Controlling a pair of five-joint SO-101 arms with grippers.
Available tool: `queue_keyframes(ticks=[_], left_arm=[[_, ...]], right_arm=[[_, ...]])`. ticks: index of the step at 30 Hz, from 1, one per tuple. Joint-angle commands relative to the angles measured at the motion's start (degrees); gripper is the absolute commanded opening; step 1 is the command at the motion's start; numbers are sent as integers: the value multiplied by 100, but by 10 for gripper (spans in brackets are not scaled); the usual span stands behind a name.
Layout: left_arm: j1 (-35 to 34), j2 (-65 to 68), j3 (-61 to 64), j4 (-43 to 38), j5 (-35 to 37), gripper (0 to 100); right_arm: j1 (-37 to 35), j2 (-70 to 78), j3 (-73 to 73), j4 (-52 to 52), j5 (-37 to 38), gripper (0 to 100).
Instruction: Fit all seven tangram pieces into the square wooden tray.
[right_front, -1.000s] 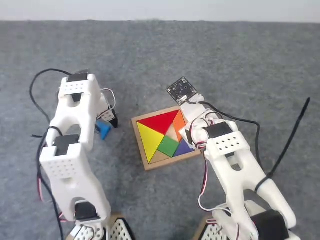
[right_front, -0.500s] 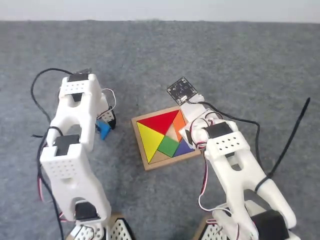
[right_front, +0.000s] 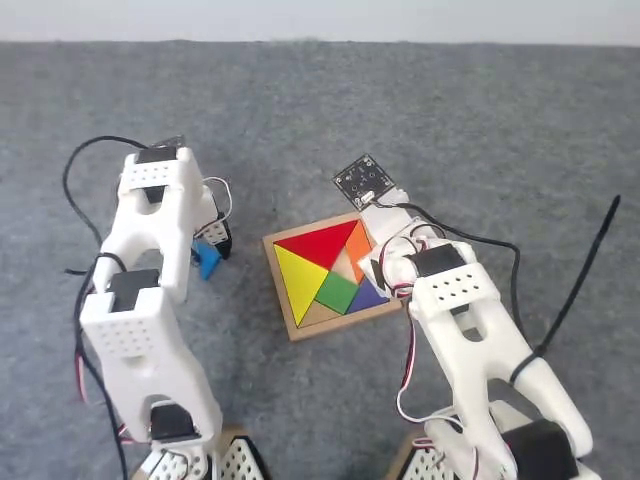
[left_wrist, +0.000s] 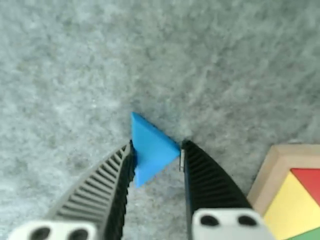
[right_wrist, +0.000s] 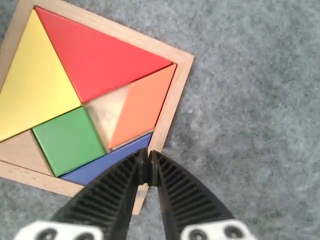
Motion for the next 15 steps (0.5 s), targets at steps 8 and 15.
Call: queue_keyframes(ticks=[8, 15], left_arm=[[18, -18, -57, 62, -97, 58], [44, -18, -66, 62, -141, 33]], right_arm=[[66, -338, -53, -101, 26, 24], [66, -338, -53, -101, 26, 24]])
